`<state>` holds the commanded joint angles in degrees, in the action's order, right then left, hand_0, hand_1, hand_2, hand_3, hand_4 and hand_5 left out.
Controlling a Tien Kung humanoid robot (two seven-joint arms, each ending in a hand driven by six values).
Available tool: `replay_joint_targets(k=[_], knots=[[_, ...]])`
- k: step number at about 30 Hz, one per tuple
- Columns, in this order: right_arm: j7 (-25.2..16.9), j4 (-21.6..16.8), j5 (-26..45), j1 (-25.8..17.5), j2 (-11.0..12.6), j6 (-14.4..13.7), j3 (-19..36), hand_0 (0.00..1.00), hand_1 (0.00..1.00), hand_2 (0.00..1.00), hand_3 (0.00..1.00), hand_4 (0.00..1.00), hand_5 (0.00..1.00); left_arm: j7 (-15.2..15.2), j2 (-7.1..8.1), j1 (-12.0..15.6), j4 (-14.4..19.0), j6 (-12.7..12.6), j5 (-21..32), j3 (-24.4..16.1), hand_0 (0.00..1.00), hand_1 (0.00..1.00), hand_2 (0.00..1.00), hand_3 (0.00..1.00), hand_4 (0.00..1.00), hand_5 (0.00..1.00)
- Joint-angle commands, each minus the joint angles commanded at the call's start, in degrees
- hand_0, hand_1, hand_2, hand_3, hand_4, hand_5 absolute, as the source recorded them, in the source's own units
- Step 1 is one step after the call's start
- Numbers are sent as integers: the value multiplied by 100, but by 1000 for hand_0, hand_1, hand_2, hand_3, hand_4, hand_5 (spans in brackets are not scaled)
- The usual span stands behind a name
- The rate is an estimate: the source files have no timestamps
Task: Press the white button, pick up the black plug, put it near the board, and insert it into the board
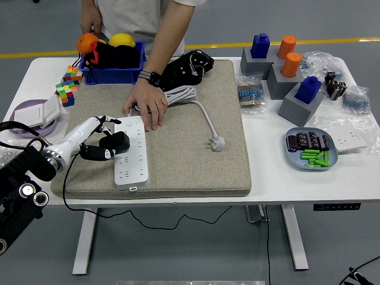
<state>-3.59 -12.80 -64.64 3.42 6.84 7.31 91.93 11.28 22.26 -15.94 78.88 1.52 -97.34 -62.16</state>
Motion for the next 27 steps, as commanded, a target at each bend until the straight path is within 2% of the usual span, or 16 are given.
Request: replay_joint_targets(k=[8, 13, 17, 21, 22, 27], knots=[[-3, 1, -5, -1, -4, 1, 8, 720, 594, 535, 677, 744, 505, -131, -73, -160, -104, -72, 25, 122, 732, 749, 648, 782, 780, 2], [-7, -3, -9, 0, -3, -4, 24, 720, 595, 535, 676, 743, 506, -63, -43, -167, 37, -21, -4, 117, 728, 743, 650, 782, 778, 2], [-7, 2, -17, -12, -4, 0, 34, 722, 593, 535, 677, 743, 505, -46, -11, -119, 208, -49, -94, 49, 724, 743, 646, 766, 778, 2], [-14, 0, -26, -20, -5, -3, 47, 722, 593, 535, 677, 743, 505, 5, 26, 42, 430, -108, -253, -71, 724, 743, 646, 766, 778, 2], [-16, 2, -30, -20, -6, -3, 54, 722, 593, 535, 675, 743, 505, 16, 47, 73, 465, -106, -244, -74, 706, 708, 581, 692, 774, 2], [-29, 4, -23, -17, -15, -5, 58, 722, 593, 535, 675, 743, 505, 35, 53, 64, 379, -66, -211, 13, 706, 708, 581, 692, 774, 2]])
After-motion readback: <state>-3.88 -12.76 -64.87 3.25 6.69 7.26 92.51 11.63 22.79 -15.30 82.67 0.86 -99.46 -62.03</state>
